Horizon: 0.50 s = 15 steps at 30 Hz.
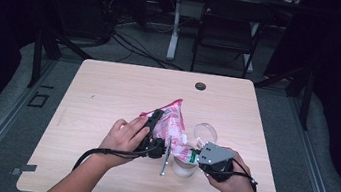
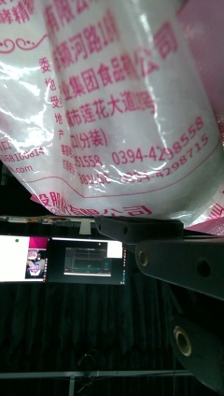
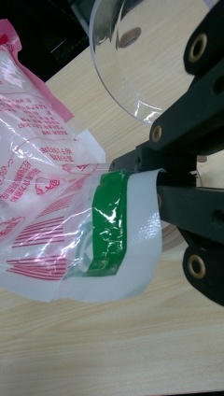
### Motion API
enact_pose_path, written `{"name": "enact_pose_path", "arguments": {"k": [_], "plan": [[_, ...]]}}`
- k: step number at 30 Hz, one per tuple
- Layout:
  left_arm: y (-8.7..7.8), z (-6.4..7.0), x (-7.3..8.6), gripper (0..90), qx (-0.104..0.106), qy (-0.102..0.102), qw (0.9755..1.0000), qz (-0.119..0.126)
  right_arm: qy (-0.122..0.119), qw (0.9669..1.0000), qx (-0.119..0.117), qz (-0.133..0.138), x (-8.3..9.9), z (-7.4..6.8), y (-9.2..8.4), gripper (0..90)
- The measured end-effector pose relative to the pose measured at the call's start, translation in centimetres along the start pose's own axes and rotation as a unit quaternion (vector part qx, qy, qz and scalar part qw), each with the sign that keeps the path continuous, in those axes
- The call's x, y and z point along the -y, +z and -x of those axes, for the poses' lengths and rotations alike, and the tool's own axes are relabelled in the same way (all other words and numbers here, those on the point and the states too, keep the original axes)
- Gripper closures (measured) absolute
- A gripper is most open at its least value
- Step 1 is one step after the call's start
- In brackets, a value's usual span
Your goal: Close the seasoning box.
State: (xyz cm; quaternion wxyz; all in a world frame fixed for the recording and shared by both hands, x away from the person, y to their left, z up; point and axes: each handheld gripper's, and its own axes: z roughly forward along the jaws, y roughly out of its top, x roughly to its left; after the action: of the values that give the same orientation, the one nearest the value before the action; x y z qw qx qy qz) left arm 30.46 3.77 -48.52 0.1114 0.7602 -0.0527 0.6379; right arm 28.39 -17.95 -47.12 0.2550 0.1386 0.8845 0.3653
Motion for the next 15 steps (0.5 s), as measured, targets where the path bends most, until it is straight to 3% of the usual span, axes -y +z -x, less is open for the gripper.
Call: {"name": "enact_pose_path", "arguments": {"k": [15], "plan": [[-0.06, -0.02, 0.10, 60.8, 0.006, 0.003, 1.0000, -0.005, -0.001, 1.0000, -0.002, -0.005, 0.08, -0.06, 0.22, 90.0]]}}
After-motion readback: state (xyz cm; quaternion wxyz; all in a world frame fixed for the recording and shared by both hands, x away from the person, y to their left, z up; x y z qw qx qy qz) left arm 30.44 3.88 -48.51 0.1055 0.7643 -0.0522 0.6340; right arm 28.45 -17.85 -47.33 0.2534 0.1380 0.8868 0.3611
